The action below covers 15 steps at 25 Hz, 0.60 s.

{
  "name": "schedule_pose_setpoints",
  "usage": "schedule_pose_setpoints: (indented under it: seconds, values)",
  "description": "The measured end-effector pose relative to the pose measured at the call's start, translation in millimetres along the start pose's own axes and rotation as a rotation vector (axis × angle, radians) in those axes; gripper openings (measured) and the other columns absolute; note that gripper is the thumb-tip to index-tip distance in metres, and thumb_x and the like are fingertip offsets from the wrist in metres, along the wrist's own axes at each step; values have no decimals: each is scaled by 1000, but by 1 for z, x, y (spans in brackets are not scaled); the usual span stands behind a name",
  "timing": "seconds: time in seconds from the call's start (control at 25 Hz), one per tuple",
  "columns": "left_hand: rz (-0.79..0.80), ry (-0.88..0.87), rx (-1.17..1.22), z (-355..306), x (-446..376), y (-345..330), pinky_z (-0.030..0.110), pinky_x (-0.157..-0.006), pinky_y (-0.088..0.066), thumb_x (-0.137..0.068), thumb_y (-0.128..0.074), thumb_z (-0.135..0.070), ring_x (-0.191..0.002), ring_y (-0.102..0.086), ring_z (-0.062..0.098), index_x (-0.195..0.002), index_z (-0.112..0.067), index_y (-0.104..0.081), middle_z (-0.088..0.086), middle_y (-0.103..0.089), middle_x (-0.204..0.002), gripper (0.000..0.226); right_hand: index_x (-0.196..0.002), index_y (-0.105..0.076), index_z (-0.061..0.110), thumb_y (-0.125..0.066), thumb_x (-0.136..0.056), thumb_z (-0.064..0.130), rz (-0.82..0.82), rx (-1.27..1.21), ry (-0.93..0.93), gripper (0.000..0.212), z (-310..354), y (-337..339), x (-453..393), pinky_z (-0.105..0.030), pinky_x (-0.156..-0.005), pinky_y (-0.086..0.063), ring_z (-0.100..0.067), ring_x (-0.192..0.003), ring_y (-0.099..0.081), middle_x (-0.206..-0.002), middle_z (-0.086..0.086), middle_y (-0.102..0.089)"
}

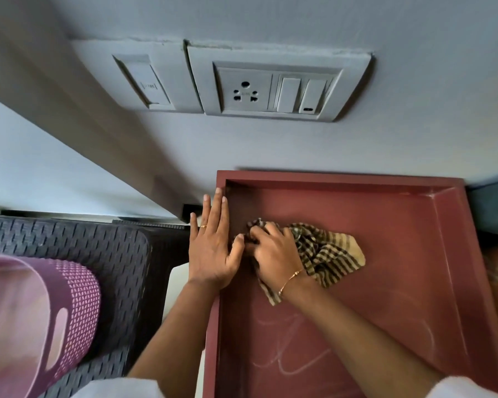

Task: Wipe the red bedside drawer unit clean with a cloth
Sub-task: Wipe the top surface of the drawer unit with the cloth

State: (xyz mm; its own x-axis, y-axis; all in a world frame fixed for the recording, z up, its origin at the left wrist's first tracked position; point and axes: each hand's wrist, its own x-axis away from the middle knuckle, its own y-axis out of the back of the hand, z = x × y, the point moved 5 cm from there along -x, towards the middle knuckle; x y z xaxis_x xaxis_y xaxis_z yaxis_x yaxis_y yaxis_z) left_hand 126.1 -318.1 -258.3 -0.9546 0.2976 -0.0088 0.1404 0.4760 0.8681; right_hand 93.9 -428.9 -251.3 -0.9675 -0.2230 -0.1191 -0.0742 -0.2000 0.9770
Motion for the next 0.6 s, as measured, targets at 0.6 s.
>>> schedule_pose_setpoints:
  seconds: [0.6]
  values:
    - [38,8,-75,-3,-3,2,56,-110,-16,-82,-32,-38,-141,-9,27,-144,0,-26,6,-13,-154,73,-60,-69,21,-81,-51,10,-37,-69,-447,18,-65,7,-26,-36,-55,-44,-33,-69,-58,-76,-2,-66]
